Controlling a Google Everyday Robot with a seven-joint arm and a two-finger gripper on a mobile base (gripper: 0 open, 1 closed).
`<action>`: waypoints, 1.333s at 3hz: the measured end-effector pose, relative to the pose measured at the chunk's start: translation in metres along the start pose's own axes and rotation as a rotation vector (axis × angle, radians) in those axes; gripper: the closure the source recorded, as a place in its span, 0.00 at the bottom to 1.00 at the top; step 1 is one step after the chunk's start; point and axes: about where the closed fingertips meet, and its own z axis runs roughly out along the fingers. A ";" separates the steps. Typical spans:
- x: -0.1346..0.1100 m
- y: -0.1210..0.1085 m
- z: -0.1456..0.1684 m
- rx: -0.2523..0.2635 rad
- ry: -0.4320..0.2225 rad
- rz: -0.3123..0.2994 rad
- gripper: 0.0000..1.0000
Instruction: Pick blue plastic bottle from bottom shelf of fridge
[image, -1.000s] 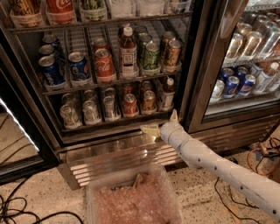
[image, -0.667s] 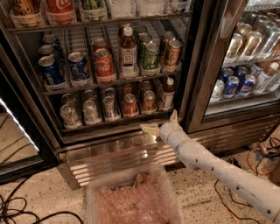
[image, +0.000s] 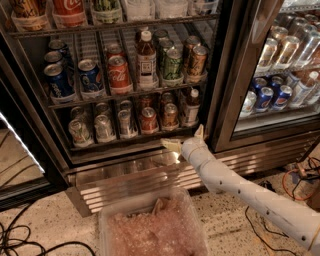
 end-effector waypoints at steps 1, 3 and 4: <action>0.002 0.007 0.003 -0.038 0.014 0.010 0.00; 0.005 -0.001 0.016 0.000 0.006 0.007 0.00; 0.007 -0.012 0.020 0.041 0.005 0.000 0.00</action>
Offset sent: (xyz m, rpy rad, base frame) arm 0.0044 0.0078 -0.0035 0.0056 0.0153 0.0446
